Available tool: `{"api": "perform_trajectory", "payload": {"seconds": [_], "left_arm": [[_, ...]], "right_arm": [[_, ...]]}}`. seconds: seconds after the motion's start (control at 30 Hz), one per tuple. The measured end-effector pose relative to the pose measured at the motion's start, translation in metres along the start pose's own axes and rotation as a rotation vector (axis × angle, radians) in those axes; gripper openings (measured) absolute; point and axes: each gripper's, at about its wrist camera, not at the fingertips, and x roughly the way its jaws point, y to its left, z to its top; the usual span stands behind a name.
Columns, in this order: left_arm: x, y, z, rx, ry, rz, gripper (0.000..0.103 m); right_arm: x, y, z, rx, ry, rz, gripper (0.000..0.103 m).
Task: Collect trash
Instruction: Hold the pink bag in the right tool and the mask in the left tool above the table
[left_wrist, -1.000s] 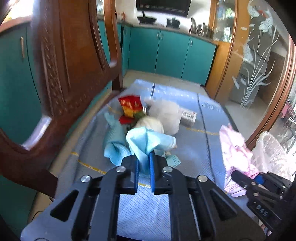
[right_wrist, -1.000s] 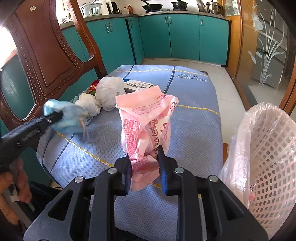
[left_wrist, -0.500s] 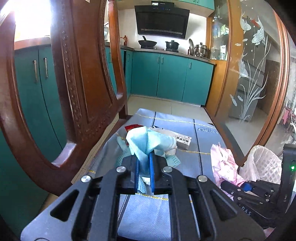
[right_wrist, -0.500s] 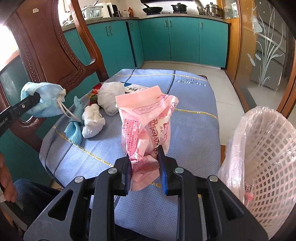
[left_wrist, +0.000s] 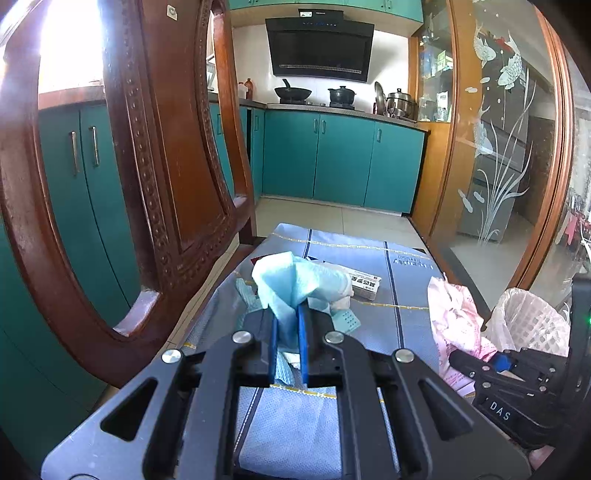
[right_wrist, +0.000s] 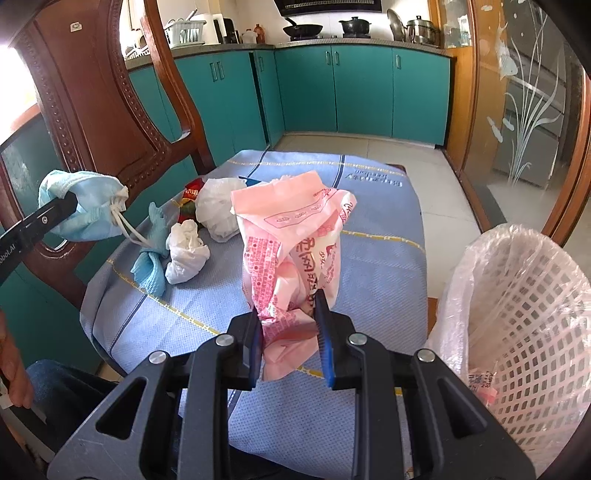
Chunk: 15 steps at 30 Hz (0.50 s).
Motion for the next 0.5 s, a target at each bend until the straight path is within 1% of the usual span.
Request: {"api": "perform_trajectory", "payload": {"seconds": [0.23,0.5], "left_arm": [[-0.0021,-0.0023,-0.0015,0.004,0.001,-0.006,0.01],[-0.0062,0.0042,-0.0044,0.004,-0.005,-0.001,0.01]], "right_arm": [[-0.0058,0.001,0.0,-0.001,-0.013,-0.003,0.026],[-0.0093,0.0028,-0.0007,-0.002,-0.023,-0.007,0.026]]}}
